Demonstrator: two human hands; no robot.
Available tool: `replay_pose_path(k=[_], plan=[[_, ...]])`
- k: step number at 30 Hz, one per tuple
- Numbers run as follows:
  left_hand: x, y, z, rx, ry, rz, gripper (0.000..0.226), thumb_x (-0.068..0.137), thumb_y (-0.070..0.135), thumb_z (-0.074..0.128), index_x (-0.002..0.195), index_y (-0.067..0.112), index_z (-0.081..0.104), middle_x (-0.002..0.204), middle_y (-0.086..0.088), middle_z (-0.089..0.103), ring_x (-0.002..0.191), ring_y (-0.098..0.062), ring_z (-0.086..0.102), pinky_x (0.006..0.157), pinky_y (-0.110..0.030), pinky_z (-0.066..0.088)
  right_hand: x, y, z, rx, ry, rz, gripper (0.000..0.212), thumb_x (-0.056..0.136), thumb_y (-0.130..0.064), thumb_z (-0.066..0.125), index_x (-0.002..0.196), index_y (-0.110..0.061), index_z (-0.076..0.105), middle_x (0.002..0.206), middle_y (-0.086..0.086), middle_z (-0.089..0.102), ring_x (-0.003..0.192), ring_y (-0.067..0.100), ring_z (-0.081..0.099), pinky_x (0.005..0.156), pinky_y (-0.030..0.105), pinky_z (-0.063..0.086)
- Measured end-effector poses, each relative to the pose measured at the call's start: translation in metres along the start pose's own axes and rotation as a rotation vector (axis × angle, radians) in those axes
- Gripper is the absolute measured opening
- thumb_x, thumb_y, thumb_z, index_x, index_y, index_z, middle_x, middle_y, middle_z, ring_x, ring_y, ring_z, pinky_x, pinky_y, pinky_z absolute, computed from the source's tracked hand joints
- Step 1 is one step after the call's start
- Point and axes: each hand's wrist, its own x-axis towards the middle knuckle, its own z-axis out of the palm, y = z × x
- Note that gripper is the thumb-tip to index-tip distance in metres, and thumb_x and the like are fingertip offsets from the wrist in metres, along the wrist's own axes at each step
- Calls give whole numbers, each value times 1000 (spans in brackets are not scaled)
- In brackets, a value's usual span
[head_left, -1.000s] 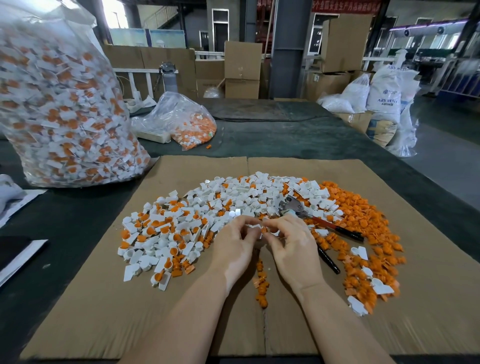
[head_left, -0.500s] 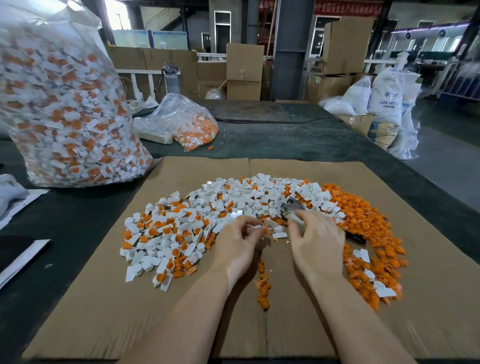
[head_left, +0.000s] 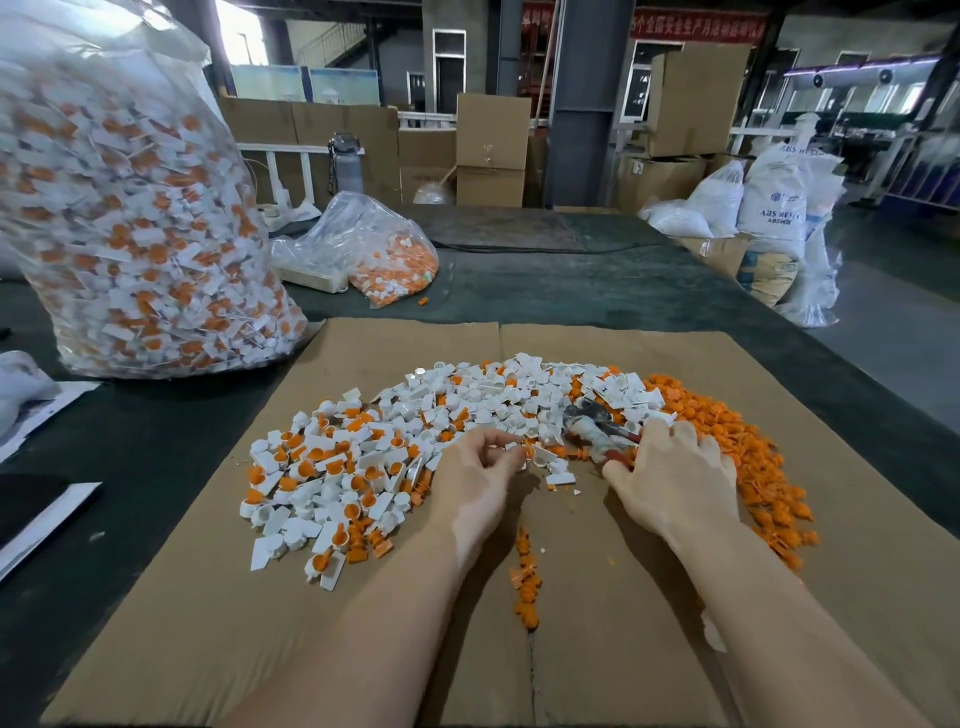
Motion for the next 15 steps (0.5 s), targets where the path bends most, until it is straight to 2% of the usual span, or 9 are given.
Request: replay_pose_path(k=[3, 5, 6, 9, 12, 15], plan=[[4, 6, -1, -142, 52, -87, 10, 89, 21, 64, 98, 17, 63, 82, -9, 68, 72, -18, 62, 65, -28, 49, -2, -7, -13, 222, -70, -91, 35, 92, -46, 42, 102, -12, 48, 100, 8, 58, 90, 23, 55, 72, 34, 42], [7, 11, -2, -218, 94, -122, 11, 89, 19, 64, 98, 14, 63, 76, -5, 64, 63, -12, 57, 59, -23, 45, -6, -11, -21, 451, -227, -146, 33, 94, -39, 41, 89, -8, 52, 77, 7, 59, 67, 20, 52, 61, 32, 39], [8, 13, -3, -249, 105, -133, 9, 89, 17, 63, 97, 13, 63, 73, -4, 62, 59, -10, 55, 55, -22, 43, -8, -13, -24, 527, -300, -166, 34, 94, -38, 41, 84, -8, 54, 72, 8, 56, 62, 19, 48, 58, 31, 36], [10, 19, -7, -311, 99, -160, 3, 91, 12, 60, 94, 12, 60, 75, -6, 61, 55, -11, 53, 50, -22, 46, -15, -15, -29, 651, -480, -187, 34, 95, -36, 38, 79, -10, 53, 72, 8, 54, 60, 19, 46, 58, 30, 35], [10, 22, -10, -369, 104, -187, 2, 92, 8, 58, 93, 8, 59, 76, -9, 60, 60, -16, 55, 57, -26, 51, -20, -16, -31, 802, -613, -174, 32, 96, -29, 37, 72, -11, 51, 69, 11, 56, 64, 24, 52, 60, 33, 41], [12, 23, -10, -382, 118, -213, 4, 92, 5, 57, 89, 7, 58, 74, -10, 59, 61, -17, 55, 63, -28, 53, -22, -16, -31, 821, -665, -165, 30, 95, -28, 37, 76, -11, 52, 72, 12, 57, 66, 24, 54, 59, 32, 45]])
